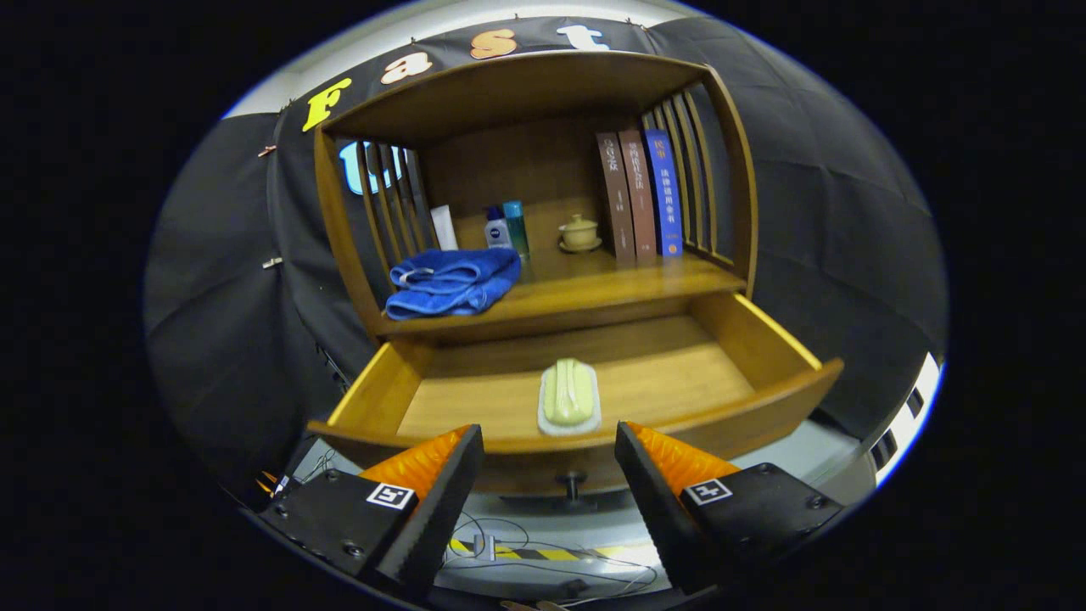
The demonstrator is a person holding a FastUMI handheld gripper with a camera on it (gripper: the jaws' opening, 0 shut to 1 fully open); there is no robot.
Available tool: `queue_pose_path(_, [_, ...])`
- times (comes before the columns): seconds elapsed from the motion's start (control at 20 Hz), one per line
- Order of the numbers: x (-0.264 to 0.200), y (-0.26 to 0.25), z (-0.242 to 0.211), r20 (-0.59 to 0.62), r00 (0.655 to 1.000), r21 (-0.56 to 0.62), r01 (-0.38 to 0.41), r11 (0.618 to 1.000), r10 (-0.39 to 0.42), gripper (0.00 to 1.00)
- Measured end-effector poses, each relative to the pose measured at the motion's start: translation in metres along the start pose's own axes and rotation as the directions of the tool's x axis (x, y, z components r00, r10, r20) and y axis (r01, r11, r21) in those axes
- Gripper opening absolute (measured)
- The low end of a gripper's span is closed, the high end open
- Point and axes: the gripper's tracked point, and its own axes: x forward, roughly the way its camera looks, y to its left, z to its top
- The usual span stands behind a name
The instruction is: Pull open the drawer, take out the items inside it, and place them on the countertop above the cabinet.
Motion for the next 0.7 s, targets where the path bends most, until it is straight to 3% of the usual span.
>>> queue_pose_path(0.2, [0.057,0.006,0.039,-0.050,0.999,-0.004,-0.003,1.000,0.002,0.99])
queue_pose_path(0.45, [0.131,0.002,0.019,-0.230,0.973,-0.010,0.024,1.000,-0.025,0.98])
queue_pose_path(0.65, [0.163,-0.011,-0.006,-0.368,0.926,-0.048,0.067,0.997,-0.080,0.98])
queue_pose_path(0.7, [0.167,-0.013,-0.011,-0.398,0.913,-0.055,0.071,0.996,-0.087,0.93])
